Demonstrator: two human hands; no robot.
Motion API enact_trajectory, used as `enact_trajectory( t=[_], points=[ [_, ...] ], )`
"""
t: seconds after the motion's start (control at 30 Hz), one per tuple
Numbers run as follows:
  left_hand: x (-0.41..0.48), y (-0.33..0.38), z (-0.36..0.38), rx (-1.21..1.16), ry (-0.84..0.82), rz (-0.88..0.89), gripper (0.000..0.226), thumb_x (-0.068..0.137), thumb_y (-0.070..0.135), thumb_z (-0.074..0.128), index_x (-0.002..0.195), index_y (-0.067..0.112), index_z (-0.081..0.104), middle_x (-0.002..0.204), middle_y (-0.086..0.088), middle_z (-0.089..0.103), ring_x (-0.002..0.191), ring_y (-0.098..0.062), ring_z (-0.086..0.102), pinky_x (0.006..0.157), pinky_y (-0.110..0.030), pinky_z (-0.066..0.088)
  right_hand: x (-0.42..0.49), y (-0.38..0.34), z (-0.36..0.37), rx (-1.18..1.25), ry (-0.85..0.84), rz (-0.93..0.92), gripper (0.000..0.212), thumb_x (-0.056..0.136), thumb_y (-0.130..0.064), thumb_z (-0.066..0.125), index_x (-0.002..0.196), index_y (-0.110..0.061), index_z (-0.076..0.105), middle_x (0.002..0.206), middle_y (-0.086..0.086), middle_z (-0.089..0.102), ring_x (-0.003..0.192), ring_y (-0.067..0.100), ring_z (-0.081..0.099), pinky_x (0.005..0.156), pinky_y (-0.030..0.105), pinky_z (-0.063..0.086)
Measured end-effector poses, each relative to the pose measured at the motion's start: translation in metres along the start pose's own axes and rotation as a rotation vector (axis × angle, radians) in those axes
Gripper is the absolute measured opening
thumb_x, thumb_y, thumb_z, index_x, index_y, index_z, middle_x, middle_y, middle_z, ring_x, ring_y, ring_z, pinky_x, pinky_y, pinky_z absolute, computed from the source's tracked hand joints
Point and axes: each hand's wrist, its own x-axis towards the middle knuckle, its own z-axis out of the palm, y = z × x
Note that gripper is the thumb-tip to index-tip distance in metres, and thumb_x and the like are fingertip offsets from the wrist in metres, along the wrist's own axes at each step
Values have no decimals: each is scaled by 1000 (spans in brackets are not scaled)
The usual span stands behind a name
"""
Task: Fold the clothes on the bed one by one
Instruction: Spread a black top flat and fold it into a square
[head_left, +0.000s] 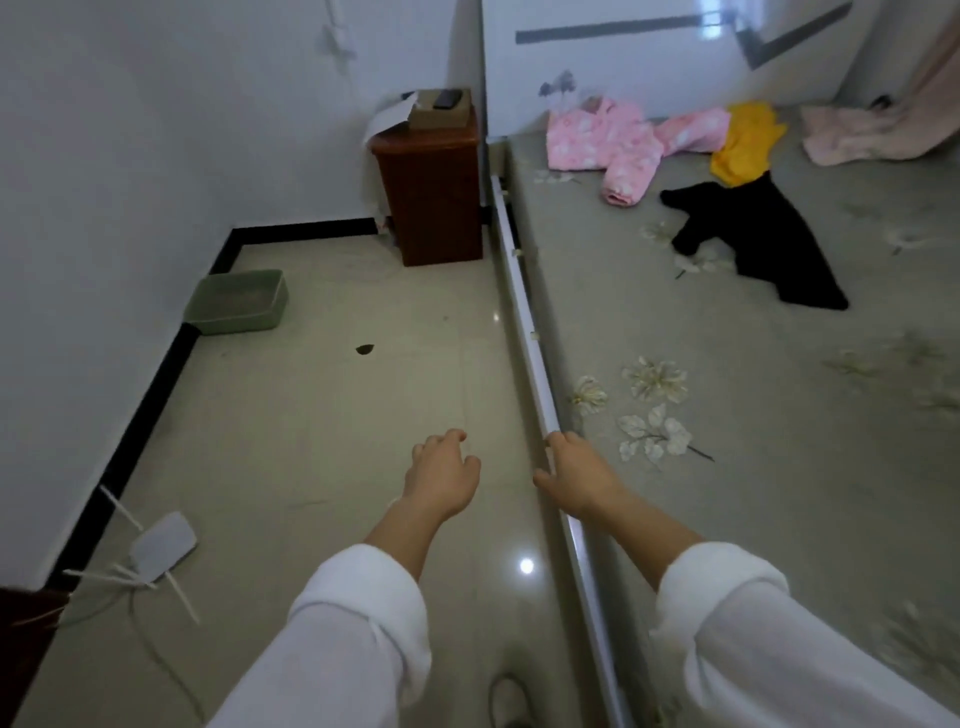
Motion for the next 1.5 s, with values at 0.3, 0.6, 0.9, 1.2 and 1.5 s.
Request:
enact_trajectory(
  t=[0.3,0.6,0.9,1.2,1.5],
  points=[
    [155,70,-15,125,-137,223,49,98,27,40,144,15,33,143,-14,39,132,-31,31,107,-40,32,119,48,-64,63,72,224,51,93,-32,52,136,-8,39,138,13,44,124,30,44,100,38,39],
    [338,143,-59,195,-200,347,49,97,26,40,144,14,33,143,-15,40,132,-32,33,107,-41,34,264,66,-138,126,148,329,57,95,-37,50,141,-9,34,142,12,41,127,29,41,101,37,38],
    [555,245,-82,304,-339,593,51,98,28,41,146,13,31,145,-16,37,134,-33,30,109,-43,30,419,113,-211,268,235,610,56,96,-35,49,143,-8,32,143,13,39,129,29,40,104,38,38],
    [718,341,-41,400,-501,702,50,99,29,41,145,13,31,146,-15,36,132,-30,34,109,-42,31,526,195,-250,408,255,831,55,95,-33,50,141,-8,34,143,12,40,128,27,40,104,37,37],
    [879,426,64,516,-508,738,48,97,27,44,142,13,36,146,-10,36,132,-26,32,106,-39,32,659,345,-275,434,240,940,51,93,-31,51,137,-7,38,137,12,43,124,28,41,100,41,40]
  ],
)
